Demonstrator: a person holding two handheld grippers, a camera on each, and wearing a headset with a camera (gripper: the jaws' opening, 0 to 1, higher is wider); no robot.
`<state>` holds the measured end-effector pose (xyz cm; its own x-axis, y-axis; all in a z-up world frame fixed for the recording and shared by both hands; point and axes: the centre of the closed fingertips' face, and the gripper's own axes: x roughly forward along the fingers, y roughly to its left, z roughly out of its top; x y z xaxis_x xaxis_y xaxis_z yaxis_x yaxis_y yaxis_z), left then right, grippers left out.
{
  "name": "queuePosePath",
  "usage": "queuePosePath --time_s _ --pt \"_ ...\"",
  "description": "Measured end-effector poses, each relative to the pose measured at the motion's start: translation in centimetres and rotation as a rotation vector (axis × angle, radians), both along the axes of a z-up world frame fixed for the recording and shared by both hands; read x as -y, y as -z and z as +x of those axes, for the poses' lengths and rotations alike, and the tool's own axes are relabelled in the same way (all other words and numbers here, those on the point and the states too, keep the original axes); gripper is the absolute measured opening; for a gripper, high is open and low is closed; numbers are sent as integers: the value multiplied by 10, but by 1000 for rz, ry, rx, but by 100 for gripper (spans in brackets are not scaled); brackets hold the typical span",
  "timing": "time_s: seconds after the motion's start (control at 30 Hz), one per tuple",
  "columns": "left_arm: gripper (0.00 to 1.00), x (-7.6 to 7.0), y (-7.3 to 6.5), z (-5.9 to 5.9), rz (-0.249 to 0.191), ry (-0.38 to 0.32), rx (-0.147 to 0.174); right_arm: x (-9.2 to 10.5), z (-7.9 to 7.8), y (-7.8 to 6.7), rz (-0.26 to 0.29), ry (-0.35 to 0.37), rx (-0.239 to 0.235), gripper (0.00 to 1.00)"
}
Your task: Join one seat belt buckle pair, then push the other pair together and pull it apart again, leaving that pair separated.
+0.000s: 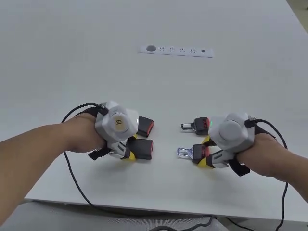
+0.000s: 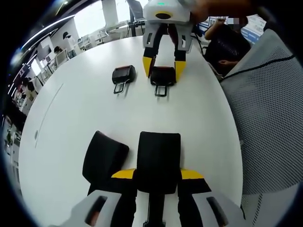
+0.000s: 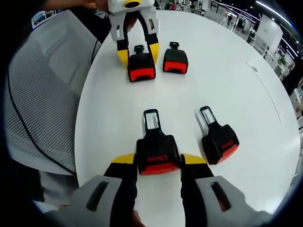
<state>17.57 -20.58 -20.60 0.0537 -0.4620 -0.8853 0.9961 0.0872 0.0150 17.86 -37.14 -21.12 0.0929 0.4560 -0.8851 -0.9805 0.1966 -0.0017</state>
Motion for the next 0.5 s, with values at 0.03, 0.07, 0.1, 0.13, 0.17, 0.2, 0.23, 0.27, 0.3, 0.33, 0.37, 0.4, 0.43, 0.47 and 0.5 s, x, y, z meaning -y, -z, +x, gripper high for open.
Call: queuePosePath --time_s 0.03,0.07,0.1,0.13,0.17,0.2,0.23,0.27,0.3,0.33,0.37,0.4,0.43,0.47,0.5 --pt "33 0 0 0 0 -1 0 0 0 0 1 0 0 34" --pt "33 0 0 1 0 -1 0 -1 0 0 1 0 1 34" --pt "33 0 0 1 -1 -2 -1 -2 0 1 2 0 2 34" --pt "33 0 0 1 -1 -2 -1 -2 1 1 3 0 4 34" --pt "33 0 0 1 0 -3 -1 -3 2 1 4 -1 4 34" --pt "33 0 0 1 0 -3 -2 -5 2 1 6 -2 5 34" --pt "33 0 0 0 0 -4 -2 -6 2 1 6 -1 5 34" --pt "33 0 0 0 0 -4 -2 -8 1 0 9 2 4 34" --pt "33 0 0 0 1 -4 -3 -10 1 0 11 2 4 34" --pt "33 0 0 0 1 -5 -3 -11 0 0 13 -1 5 34" --pt "33 0 1 0 1 -5 -3 -13 0 0 13 -5 7 34" --pt "33 0 1 0 1 -5 -3 -14 2 1 13 -7 8 34" --pt "33 0 1 0 1 -5 -3 -15 2 1 14 -6 8 34" --pt "33 0 1 1 1 -7 -4 -16 0 0 16 -7 8 34" --pt "33 -1 2 1 0 -7 -4 -18 -1 0 17 -8 8 34"
